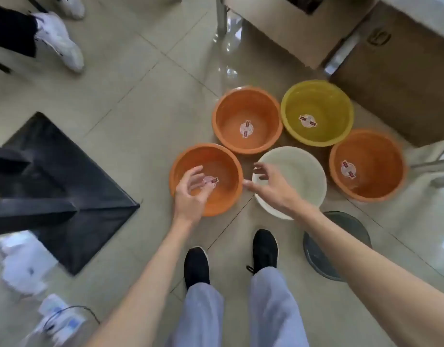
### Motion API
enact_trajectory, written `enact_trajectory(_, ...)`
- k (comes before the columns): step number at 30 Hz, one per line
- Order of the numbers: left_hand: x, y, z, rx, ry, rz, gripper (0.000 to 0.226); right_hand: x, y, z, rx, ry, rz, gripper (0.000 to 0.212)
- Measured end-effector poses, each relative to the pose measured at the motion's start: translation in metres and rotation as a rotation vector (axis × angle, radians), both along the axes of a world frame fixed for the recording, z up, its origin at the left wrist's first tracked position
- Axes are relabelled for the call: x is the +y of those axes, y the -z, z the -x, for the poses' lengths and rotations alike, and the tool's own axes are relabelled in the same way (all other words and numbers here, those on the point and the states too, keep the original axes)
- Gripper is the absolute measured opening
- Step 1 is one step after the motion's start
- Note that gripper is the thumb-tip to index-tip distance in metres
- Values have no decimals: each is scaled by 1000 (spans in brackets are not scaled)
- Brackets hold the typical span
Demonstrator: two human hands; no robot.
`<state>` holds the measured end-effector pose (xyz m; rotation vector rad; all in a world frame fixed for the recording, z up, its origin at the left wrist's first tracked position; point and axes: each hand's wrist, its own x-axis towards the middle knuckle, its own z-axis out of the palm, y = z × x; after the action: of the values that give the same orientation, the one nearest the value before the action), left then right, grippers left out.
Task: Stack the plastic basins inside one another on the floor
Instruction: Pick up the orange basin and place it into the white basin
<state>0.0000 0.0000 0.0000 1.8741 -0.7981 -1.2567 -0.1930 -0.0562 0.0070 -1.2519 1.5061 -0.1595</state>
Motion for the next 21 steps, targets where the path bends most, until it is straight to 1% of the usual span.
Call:
enact_trajectory(1,-2,20,-2,-8,-111,-12,45,-4,23,-13,-27,-2,-18,67)
enact_trajectory(2,-3,37,-3,-10,-232,-56,47,-7,44,-23,-14,-12,-27,67)
enact_trajectory(4,-3,77,-7,-57,-318,-133,53,-17,91,-40,39,-45,-25,68)
enact_trajectory(5,-3,99,-10,-153,-274,-188,57,-21,116,-48,79,-65,-12,65)
enact_trajectory(7,-5,143,-19,-390,-115,-291,67,-28,159,-59,205,-156,38,55)
enact_trajectory(8,-7,163,-25,-472,-82,-353,72,-31,174,-64,258,-204,58,51)
enact_trajectory(9,-11,182,-32,-522,-112,-407,75,-34,189,-68,300,-244,67,49)
enact_trajectory(11,-17,215,-52,-533,-263,-522,81,-41,220,-78,373,-306,95,53)
enact_trajectory(13,-15,249,-72,-479,-365,-668,82,-48,247,-86,481,-359,130,75)
enact_trajectory(15,-6,279,-88,-319,-357,-754,67,-53,270,-90,569,-388,135,95)
enact_trajectory(17,3,303,-95,-137,-355,-756,51,-55,289,-90,590,-357,120,101)
enact_trajectory(18,4,312,-92,-133,-362,-743,47,-55,297,-89,586,-335,131,98)
enact_trajectory(19,5,318,-89,-183,-380,-710,44,-56,303,-88,578,-317,144,94)
enact_trajectory(21,0,317,-80,-364,-476,-658,37,-56,305,-83,530,-285,134,89)
